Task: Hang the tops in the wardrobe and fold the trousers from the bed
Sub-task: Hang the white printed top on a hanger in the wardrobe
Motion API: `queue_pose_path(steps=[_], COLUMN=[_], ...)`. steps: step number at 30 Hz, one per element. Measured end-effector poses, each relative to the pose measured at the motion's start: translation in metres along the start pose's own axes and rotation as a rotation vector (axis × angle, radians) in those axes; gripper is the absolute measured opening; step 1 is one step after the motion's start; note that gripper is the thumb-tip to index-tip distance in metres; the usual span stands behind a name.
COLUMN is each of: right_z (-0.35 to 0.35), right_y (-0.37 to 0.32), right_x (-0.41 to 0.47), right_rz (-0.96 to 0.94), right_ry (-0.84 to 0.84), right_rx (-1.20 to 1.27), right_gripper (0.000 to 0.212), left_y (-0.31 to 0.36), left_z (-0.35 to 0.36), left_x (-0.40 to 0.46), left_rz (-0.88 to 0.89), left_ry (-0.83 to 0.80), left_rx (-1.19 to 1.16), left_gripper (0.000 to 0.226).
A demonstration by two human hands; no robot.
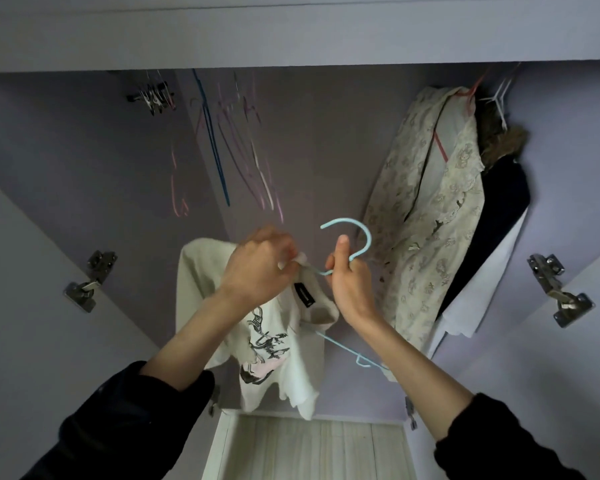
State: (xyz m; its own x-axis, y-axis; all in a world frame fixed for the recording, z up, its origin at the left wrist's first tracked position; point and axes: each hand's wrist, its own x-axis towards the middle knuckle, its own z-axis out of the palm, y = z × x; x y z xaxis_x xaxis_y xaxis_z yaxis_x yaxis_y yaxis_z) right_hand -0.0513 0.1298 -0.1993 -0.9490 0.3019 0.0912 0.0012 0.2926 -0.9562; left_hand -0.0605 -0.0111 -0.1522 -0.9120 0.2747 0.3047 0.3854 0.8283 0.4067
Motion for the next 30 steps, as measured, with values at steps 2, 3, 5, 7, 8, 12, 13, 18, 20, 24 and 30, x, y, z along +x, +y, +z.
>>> queue_pose_path(steps=[2,3,5,7,8,12,13,18,20,24,30], right_z=[-0.003,-0.004,-0.007,-0.012,-0.014,-0.025,-0.027,-0.019,-0.014,-0.001,-0.021], right_y=[-0.003,-0.003,-0.005,-0.009,-0.012,-0.007,-0.003,0.038,0.055,0.052,0.071], right_x=[0.003,0.004,0.006,0.007,0.007,0.002,-0.002,-0.034,-0.035,-0.01,0.026], right_rz=[-0.025,-0.032,-0.012,0.05,0.058,-0.4,-0.569,-0.574,-0.306,-0.242,-0.273], right_ry=[0.013,0.015,0.016,-0.028,-0.06,0.123,0.212,-0.21,-0.442,-0.561,-0.504], right_rx=[0.034,0.039,0.073,0.13,0.146,-0.119,-0.18,-0.43,-0.594,-0.612,-0.946], right_gripper=[0.059,0.06,0.059,0.053,0.047,0.021,0.02,0.019,0.028,0.052,0.058], left_y=[-0.005,-0.006,-0.007,-0.01,-0.012,-0.022,-0.025,-0.024,-0.02,-0.015,-0.036], left_z=[0.002,0.003,0.004,0.004,0.003,0.004,0.003,-0.009,-0.021,-0.044,-0.069], left_x=[-0.001,-0.001,0.001,0.005,0.007,0.007,0.007,0.011,0.012,0.014,0.011], left_rz=[0.121,0.149,0.158,0.135,0.121,0.073,0.06,0.102,0.135,0.175,0.031], left_ry=[-0.055,-0.08,-0.113,-0.13,-0.137,-0.103,-0.082,0.086,0.136,0.22,0.361], left_rx=[0.113,0.115,0.06,0.0,-0.019,-0.078,-0.079,-0.063,-0.073,-0.1,-0.097], left_gripper=[0.019,0.02,0.022,0.022,0.02,0.015,0.014,0.013,0.014,0.014,0.015])
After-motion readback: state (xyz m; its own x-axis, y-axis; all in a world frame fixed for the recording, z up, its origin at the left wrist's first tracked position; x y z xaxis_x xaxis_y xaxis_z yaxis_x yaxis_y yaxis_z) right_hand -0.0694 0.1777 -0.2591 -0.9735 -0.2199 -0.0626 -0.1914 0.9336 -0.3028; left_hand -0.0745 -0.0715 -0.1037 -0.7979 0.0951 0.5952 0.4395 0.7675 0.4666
